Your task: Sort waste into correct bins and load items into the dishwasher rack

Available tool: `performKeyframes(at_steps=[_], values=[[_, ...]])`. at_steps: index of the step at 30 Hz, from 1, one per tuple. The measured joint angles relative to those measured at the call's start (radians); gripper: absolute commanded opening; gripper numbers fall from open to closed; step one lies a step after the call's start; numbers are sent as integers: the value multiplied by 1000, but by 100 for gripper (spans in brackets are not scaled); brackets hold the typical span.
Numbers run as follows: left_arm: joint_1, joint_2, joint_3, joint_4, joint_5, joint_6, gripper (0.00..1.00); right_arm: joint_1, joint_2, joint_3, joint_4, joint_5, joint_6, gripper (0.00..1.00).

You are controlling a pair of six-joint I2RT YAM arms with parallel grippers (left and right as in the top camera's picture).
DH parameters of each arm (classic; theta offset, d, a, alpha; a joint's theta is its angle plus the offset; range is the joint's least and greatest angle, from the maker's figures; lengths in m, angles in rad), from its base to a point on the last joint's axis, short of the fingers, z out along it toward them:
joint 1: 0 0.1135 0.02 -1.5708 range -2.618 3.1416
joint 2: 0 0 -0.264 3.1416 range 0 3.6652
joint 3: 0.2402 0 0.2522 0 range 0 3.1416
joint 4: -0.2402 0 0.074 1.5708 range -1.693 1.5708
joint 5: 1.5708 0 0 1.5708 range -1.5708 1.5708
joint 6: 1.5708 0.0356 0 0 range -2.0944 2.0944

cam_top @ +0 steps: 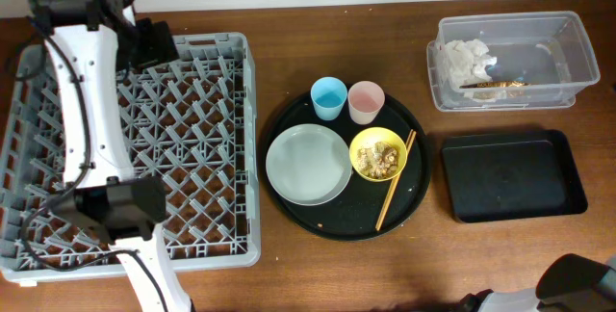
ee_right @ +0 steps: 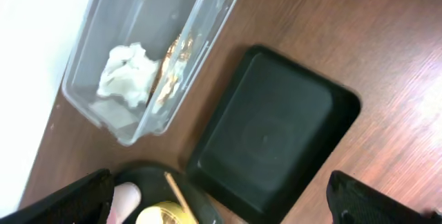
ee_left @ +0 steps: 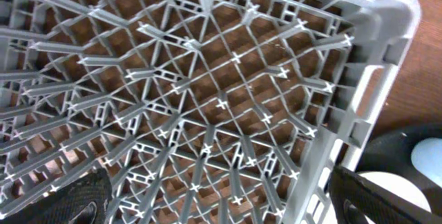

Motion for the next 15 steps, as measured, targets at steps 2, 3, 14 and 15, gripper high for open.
performKeyframes(at_steps=[2,3,14,15], values=[[11,0,0,-1,0,0,99,2,0,0,-84,-87,-8,99],[11,0,0,-2,0,0,99,10,0,0,-105,-135,-33,93],[9,0,0,-3,3,0,99,764,4,-130,-27,-149,-228,90],[9,0,0,-2,4,0,99,871,13,-180,39,-77,-165,91]])
